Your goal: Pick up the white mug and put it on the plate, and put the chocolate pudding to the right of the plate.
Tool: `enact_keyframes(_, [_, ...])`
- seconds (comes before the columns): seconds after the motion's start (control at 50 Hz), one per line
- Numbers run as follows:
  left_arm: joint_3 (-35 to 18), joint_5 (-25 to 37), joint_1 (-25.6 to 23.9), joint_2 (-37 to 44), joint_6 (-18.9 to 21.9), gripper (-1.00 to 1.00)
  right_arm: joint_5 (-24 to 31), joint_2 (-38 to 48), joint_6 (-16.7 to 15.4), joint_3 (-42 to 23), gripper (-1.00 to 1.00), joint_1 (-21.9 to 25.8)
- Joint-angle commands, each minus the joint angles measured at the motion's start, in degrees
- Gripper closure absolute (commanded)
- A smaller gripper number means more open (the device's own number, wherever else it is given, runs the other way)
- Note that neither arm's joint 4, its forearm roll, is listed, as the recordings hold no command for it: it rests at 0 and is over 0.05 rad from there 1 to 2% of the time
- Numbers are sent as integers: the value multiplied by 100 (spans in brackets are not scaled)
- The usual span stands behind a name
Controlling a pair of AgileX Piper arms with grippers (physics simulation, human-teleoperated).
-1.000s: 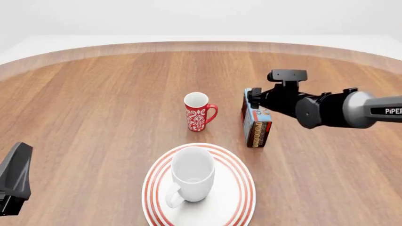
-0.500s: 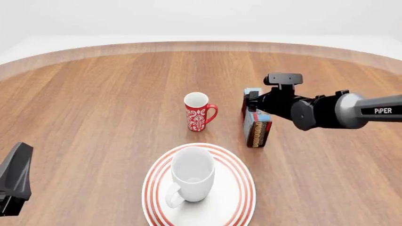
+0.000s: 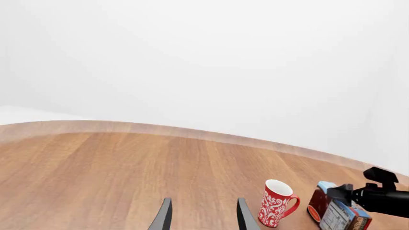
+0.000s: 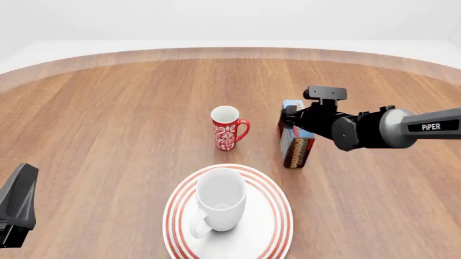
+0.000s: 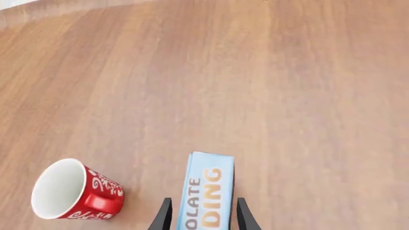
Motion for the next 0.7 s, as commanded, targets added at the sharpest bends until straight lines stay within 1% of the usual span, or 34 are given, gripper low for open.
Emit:
enact_keyframes(0.02, [3,4,-8,-8,7,-100,-7,315,-334,237,-100,-293])
enact_keyframes(0.1, [3,3,-5,-8,6,-100,-6,322,-346,254,-100,-311])
enact_keyframes(0.12, [3,2,-4,-8,6,-100,-5,320,-357,258,100,-312])
enact_keyframes(0.28, [3,1,-8,-8,5,-100,-7,232,-453,301,100,-305])
enact_keyframes(0.44, [3,1,-10,-8,6,-100,34,54,-480,319,100,-264])
enact_keyframes(0.7, [3,2,-9,-8,-7,-100,271,-637,-511,340,100,-199])
